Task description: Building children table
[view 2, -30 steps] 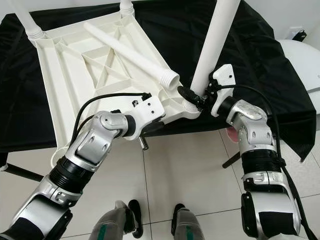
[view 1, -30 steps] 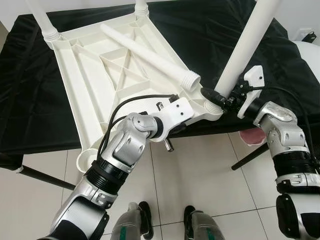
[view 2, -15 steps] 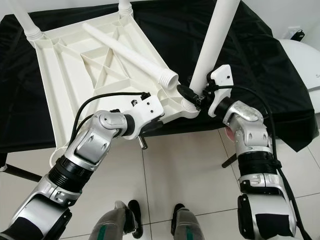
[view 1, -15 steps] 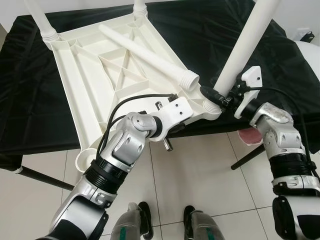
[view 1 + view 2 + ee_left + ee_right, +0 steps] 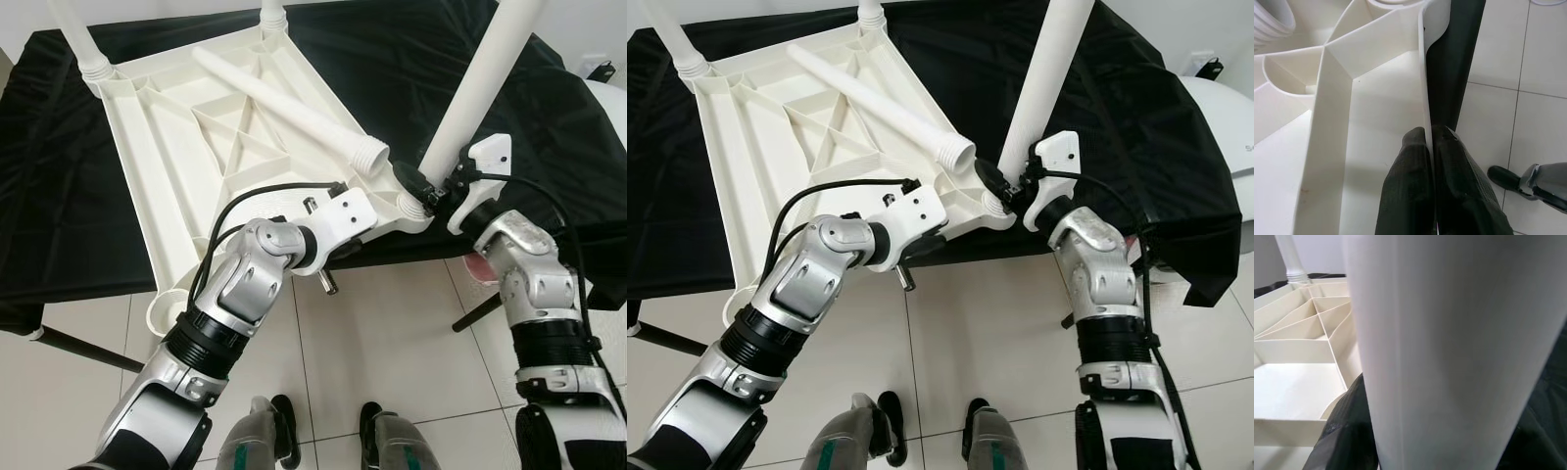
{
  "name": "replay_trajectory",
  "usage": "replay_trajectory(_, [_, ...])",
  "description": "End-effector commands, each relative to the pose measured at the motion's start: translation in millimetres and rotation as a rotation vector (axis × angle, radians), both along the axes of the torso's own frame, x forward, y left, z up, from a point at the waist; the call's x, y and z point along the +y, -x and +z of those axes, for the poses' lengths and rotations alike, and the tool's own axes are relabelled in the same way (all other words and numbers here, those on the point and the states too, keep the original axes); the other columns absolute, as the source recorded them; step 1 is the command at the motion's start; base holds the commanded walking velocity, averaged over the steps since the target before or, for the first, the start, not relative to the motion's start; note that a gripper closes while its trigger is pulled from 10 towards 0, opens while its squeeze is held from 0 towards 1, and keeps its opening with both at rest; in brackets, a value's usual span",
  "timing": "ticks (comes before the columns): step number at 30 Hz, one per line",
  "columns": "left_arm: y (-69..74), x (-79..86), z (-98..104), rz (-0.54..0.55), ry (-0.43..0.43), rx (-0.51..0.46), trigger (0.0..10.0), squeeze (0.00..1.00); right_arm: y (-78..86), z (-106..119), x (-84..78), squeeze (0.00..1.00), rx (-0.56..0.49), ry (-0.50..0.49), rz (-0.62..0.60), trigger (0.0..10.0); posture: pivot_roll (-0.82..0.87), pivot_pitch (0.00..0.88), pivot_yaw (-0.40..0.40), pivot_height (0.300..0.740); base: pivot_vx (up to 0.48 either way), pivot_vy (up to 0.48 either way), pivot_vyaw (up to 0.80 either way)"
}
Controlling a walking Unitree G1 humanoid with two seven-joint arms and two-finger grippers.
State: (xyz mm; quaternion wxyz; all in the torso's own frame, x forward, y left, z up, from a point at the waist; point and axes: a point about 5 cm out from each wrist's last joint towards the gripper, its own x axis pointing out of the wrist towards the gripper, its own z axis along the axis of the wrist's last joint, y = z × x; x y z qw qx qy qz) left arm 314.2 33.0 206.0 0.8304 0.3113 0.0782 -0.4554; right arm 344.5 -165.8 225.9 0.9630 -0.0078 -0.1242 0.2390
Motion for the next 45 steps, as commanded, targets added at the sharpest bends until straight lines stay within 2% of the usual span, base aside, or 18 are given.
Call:
replay_trajectory(1, [-0.2, -3.8, 6.5, 0.042, 0.004, -0.088, 10.0, 0.0, 3.5, 18.1, 6.2, 0.0, -0.064, -0.095, 0.008, 10.0, -0.14, 0.202, 0.055, 0.74, 0.0, 0.0, 0.0])
replay_trajectory(8, [0.4, -4.2, 6.1, 0.039, 0.003, -0.087, 10.0, 0.0, 5.8, 21.9, 10.0, 0.0, -0.066, -0.138, -0.054, 10.0, -0.14, 0.198, 0.053, 0.74, 0.0, 0.0, 0.0])
replay_trajectory(12, [0.9, -4.8, 5.4, 0.039, 0.003, -0.088, 10.0, 0.0, 8.7, 22.9, 16.4, 0.0, -0.055, -0.174, -0.137, 10.0, -0.14, 0.194, 0.048, 0.74, 0.0, 0.0, 0.0])
replay_trajectory(22, [1.8, -6.3, 5.0, 0.037, 0.009, -0.086, 10.0, 0.0, 16.5, 19.8, 35.1, 0.0, -0.056, -0.174, -0.275, 10.0, -0.14, 0.188, 0.043, 0.74, 0.0, 0.0, 0.0])
replay_trajectory(32, [2.2, -7.0, 5.0, 0.037, 0.009, -0.085, 10.0, 0.0, 19.8, 17.6, 42.3, 0.0, -0.044, -0.173, -0.365, 10.0, -0.14, 0.191, 0.041, 0.74, 0.0, 0.0, 0.0])
replay_trajectory(34, [2.0, -6.8, 5.0, 0.04, 0.01, -0.085, 10.0, 0.0, 20.1, 14.8, 42.4, 0.0, -0.038, -0.163, -0.459, 10.0, -0.14, 0.193, 0.043, 0.74, 0.0, 0.0, 0.0])
replay_trajectory(39, [1.5, -6.0, 5.2, 0.042, 0.009, -0.084, 10.0, 0.0, 17.4, 9.2, 45.5, 0.0, -0.009, -0.158, -0.575, 10.0, -0.14, 0.196, 0.046, 0.74, 0.0, 0.0, 0.0])
replay_trajectory(45, [1.7, -6.1, 5.5, 0.04, 0.009, -0.084, 10.0, 0.0, 13.7, 5.7, 51.5, 0.0, 0.011, -0.156, -0.638, 10.0, -0.14, 0.199, 0.049, 0.74, 0.0, 0.0, 0.0])
